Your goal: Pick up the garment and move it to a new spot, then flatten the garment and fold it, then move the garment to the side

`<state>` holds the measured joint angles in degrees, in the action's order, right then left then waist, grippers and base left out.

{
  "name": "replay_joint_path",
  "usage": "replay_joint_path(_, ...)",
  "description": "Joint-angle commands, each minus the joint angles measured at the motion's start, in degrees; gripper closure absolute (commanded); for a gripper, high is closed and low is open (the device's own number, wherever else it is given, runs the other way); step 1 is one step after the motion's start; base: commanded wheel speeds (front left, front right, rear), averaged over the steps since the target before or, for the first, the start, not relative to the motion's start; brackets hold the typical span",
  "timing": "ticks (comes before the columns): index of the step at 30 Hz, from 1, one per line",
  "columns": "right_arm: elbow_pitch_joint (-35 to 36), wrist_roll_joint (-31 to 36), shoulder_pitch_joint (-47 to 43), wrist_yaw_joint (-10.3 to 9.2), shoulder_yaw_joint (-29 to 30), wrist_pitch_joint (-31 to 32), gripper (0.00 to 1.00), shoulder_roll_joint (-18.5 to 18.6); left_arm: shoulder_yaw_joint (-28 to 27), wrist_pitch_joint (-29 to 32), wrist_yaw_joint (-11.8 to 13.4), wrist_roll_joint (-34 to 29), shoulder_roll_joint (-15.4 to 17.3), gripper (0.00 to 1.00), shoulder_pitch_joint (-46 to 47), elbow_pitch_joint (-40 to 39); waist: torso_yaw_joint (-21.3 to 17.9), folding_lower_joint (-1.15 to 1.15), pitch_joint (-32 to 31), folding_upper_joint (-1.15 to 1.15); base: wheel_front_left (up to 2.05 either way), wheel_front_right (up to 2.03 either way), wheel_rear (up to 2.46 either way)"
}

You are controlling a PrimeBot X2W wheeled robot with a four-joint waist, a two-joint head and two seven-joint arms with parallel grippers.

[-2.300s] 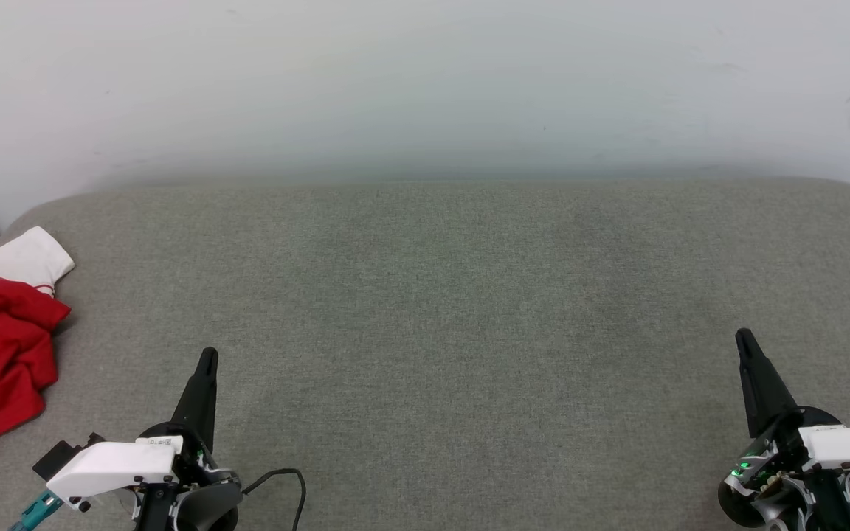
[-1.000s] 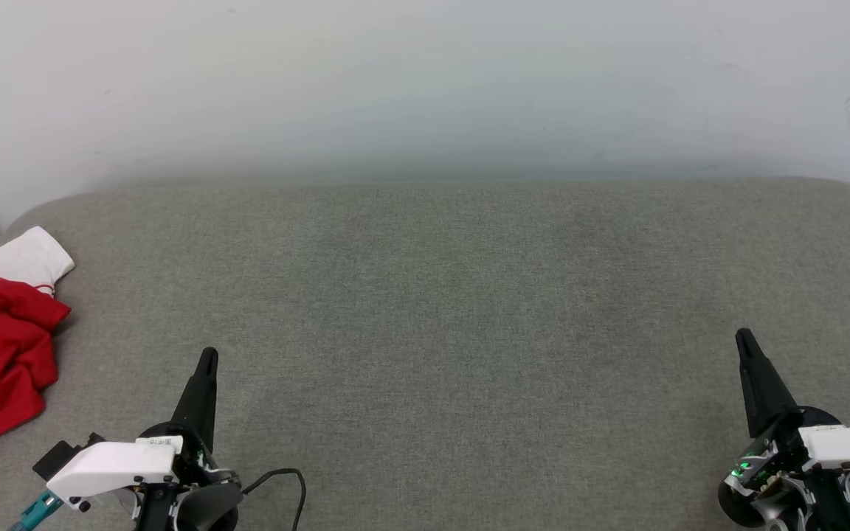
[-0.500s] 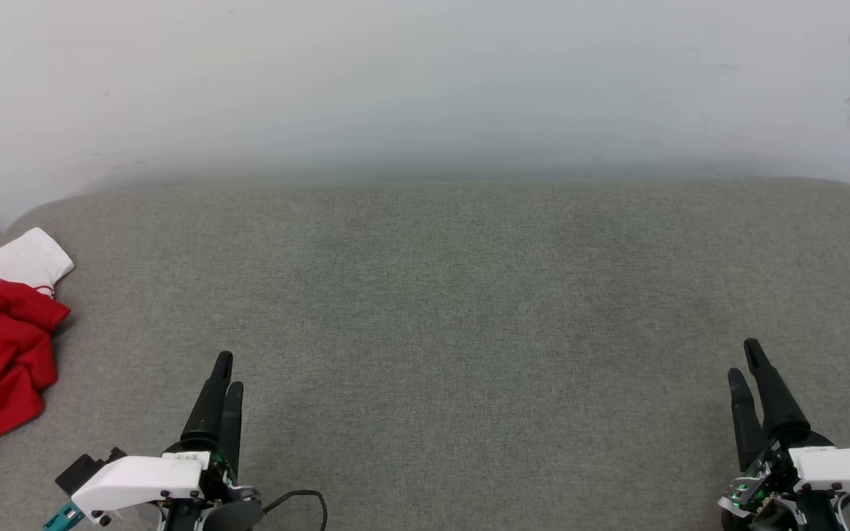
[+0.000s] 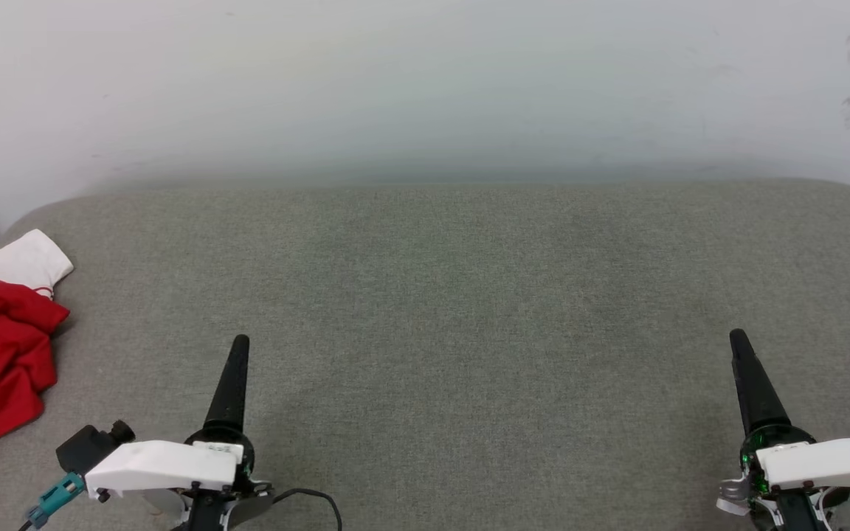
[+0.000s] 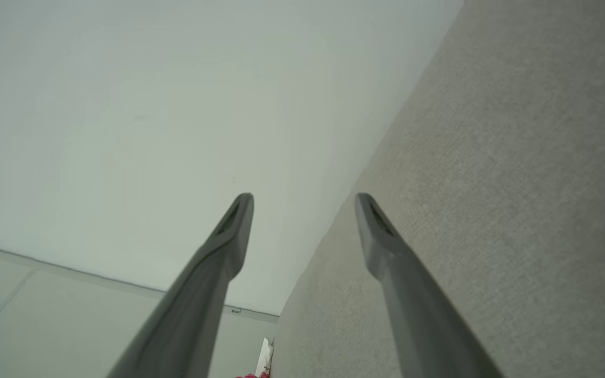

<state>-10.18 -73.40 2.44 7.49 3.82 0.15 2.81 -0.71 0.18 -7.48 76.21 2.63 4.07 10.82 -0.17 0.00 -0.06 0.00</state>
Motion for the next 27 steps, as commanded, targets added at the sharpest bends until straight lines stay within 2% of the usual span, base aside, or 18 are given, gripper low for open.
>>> replay_joint_path(1,1.6,2.9,0.6,0.0,-0.3,-0.6,0.0,0.1,0.4,-0.6,0.0,-2.4,0.2,0.0,1.5,-1.4,0.0,0.0,0.0,0.0,0.0,0.0,0.0)
replay_joint_path(17,2.6,27.6,-0.5,0.0,-0.7,-3.9,0.0,0.1,4.7,-4.0,1.9,-24.1,0.2,0.0,1.6,-2.2,-0.1,0.0,-0.4,0.0,0.0,0.0,0.0)
replay_joint_path(27,4.4,38.9,-1.0,0.0,-0.9,-3.6,0.0,0.1,6.4,-5.9,2.5,-34.9,1.1,0.0,2.4,-1.1,-0.1,0.0,-0.5,0.0,0.0,0.0,0.0)
